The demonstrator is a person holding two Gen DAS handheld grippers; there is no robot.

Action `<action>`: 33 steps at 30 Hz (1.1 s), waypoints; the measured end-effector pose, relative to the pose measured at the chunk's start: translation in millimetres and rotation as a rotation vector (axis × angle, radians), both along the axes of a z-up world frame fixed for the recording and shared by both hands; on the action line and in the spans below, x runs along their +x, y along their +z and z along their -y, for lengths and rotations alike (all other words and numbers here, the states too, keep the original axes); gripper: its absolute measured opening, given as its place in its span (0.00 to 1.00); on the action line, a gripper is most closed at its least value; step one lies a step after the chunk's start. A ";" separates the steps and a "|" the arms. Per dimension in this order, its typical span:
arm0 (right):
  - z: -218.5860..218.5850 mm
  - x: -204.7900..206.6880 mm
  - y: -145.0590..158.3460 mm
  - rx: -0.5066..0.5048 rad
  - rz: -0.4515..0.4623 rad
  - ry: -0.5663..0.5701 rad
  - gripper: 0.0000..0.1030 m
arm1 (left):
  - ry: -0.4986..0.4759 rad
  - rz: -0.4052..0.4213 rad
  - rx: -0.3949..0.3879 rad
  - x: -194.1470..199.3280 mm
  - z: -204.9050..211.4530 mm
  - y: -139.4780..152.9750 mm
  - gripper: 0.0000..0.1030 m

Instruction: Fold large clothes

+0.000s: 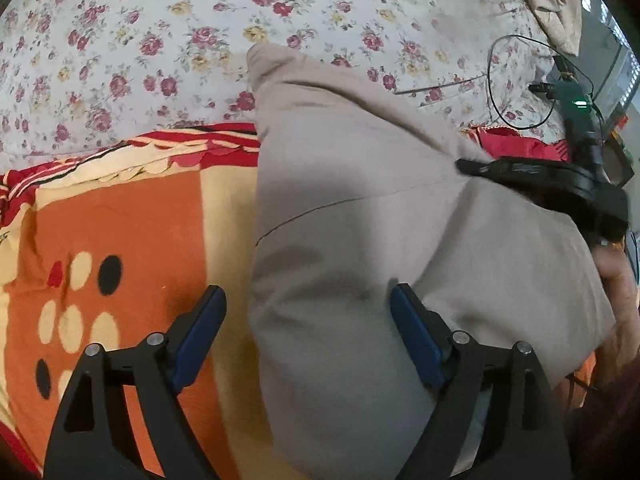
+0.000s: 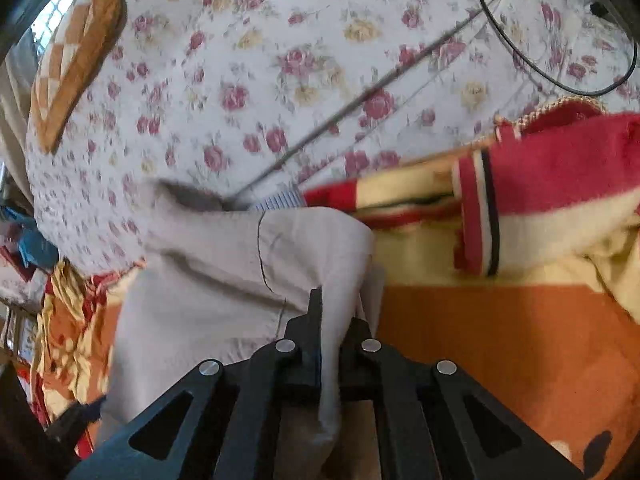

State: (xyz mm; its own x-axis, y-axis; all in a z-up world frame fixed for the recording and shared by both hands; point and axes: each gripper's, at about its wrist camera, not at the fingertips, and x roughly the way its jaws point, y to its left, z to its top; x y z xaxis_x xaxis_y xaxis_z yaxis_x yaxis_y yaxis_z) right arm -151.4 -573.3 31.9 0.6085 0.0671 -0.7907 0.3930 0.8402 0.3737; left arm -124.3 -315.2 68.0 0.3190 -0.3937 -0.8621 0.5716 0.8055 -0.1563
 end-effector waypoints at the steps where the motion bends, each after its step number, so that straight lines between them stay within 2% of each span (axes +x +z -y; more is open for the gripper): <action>1: -0.1 -5.2 10.4 -0.024 0.006 -0.001 0.14 | 0.006 -0.002 -0.001 0.9 -4.1 5.1 0.82; 4: -4.2 -33.5 50.6 -0.041 0.042 0.010 0.48 | 0.018 0.038 -0.025 -3.8 -24.6 22.8 0.82; 5: -5.9 -50.4 62.2 -0.019 0.065 0.030 0.66 | 0.012 0.057 -0.032 -8.8 -33.3 27.2 0.82; 6: -8.9 -63.5 70.3 -0.003 0.087 0.045 0.72 | 0.001 0.071 -0.036 -15.3 -42.4 29.4 0.82; 8: -25.2 -91.8 85.6 0.023 0.138 0.094 0.73 | -0.029 0.075 -0.059 -30.0 -60.1 28.6 0.82; 11: -51.6 -125.1 97.6 0.060 0.165 0.192 0.74 | -0.079 0.083 -0.081 -53.0 -76.8 25.8 0.82; 15: -72.5 -128.9 83.4 0.107 0.139 0.235 0.76 | -0.122 0.041 -0.073 -75.5 -76.3 16.8 0.82; 16: -76.2 -125.0 74.8 0.116 0.112 0.236 0.75 | -0.132 0.020 -0.075 -81.3 -73.1 13.4 0.82; 17: -78.2 -122.1 70.1 0.121 0.101 0.233 0.70 | -0.135 0.009 -0.082 -84.7 -70.6 12.7 0.82; 18: -81.2 -119.6 63.8 0.138 0.104 0.234 0.43 | -0.135 0.001 -0.091 -89.1 -67.9 11.3 0.82; 20: -83.2 -115.1 56.3 0.144 0.103 0.249 0.03 | -0.094 0.013 -0.063 -89.4 -57.9 8.8 0.82; 22: -85.2 -118.5 59.4 0.135 0.120 0.249 0.03 | -0.032 0.043 -0.054 -82.5 -47.9 7.2 0.82; 25: -73.4 -132.3 80.7 0.186 0.231 0.203 0.02 | 0.056 0.057 0.008 -64.9 -34.4 -1.5 0.82; 28: -59.5 -142.3 96.6 0.212 0.299 0.159 0.02 | 0.111 0.012 -0.035 -57.8 -48.0 -1.1 0.82; 31: -60.0 -145.3 90.5 0.145 0.233 0.162 0.02 | 0.081 0.045 -0.018 -65.1 -67.8 -6.6 0.83; 33: -67.1 -143.2 64.1 0.110 0.126 0.184 0.02 | 0.078 0.016 0.001 -65.0 -76.5 -21.8 0.84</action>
State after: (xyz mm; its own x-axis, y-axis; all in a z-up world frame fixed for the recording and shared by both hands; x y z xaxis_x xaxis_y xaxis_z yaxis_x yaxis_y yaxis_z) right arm -294.6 -506.2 96.0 0.6716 0.2671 -0.6911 0.1815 0.8451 0.5029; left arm -189.3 -238.7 46.3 0.3625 -0.3667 -0.8568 0.5099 0.8476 -0.1470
